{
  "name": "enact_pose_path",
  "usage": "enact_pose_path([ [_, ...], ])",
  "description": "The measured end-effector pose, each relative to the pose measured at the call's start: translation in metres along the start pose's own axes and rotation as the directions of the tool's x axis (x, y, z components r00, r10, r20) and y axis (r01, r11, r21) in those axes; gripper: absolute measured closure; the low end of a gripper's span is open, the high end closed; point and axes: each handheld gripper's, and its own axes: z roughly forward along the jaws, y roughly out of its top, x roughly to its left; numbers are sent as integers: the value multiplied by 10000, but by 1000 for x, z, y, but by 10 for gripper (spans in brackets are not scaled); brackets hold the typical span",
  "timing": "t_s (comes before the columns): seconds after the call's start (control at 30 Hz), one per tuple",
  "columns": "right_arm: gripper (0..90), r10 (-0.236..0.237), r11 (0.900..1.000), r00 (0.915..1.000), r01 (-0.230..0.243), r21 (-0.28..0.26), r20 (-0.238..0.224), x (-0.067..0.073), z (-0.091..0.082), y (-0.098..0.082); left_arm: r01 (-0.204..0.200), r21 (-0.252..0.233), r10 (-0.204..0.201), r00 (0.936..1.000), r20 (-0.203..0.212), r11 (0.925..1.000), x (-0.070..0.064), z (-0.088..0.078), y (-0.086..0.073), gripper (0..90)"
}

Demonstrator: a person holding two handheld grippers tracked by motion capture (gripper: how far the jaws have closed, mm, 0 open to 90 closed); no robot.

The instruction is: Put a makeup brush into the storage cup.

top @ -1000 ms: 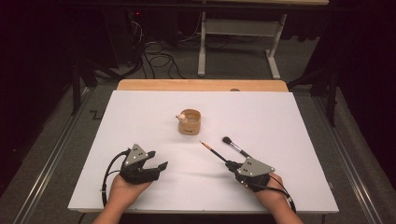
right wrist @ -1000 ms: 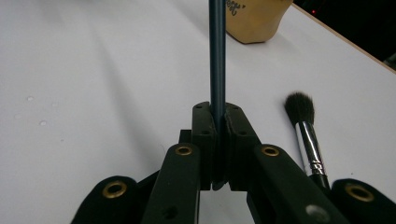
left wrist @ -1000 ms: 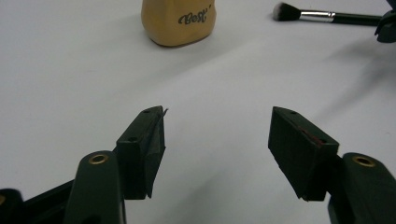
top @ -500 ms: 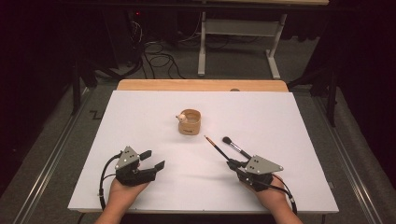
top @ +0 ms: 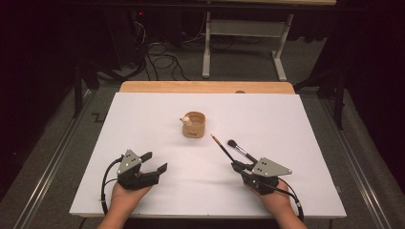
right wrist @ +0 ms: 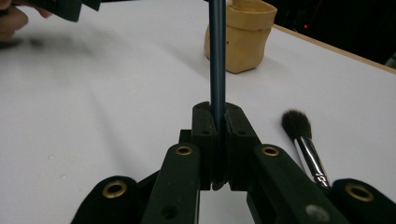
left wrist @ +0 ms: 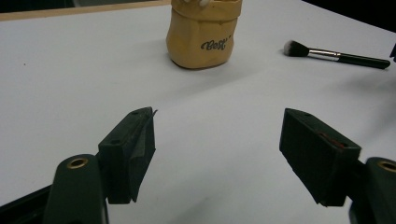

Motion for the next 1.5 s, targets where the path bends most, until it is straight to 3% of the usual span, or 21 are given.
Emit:
enact_pose_path([
  [0.2, 860, 188, 9992, 9998, -189, -358, -40, -1, -1, 3, 179, -78, -178, 9997, 136, 9998, 0, 0, -1, 262],
  [0.23, 861, 332, 9984, 9994, -333, -446, -25, -2, 0, 4, 320, -133, -316, 9989, 333, 9994, 0, 0, -1, 265],
  [0.4, 861, 167, 9984, 9998, -171, -538, -71, -1, 3, 9, 454, -142, -447, 9980, 454, 9989, 0, 0, 0, 274],
  [0.6, 863, 14, 9973, 9998, -29, -734, -206, 0, 11, 19, 563, -562, -517, 9954, 807, 9968, -3, -3, 7, 275],
  [0.77, 863, -168, 9964, 9993, 140, -835, -323, 4, 18, 28, 442, -810, -390, 9972, 645, 9957, -6, -4, 11, 273],
  [0.9, 862, -313, 9959, 9989, 281, -862, -362, 6, 24, 34, 342, -868, -291, 9978, 598, 9956, -8, -5, 15, 191],
  [1.07, 863, -353, 9953, 9983, 308, -923, -470, 8, 29, 38, 230, -763, -194, 9987, 474, 9968, -11, -4, 19, 161],
  [1.3, 863, -339, 9944, 9977, 278, -1019, -591, 14, 33, 37, 185, -806, -142, 9985, 535, 9966, -18, -3, 25, 6],
  [1.5, 862, -394, 9937, 9965, 313, -1079, -735, 18, 34, 36, 273, -885, -196, 9960, 868, 9957, -22, -1, 30, 7],
])
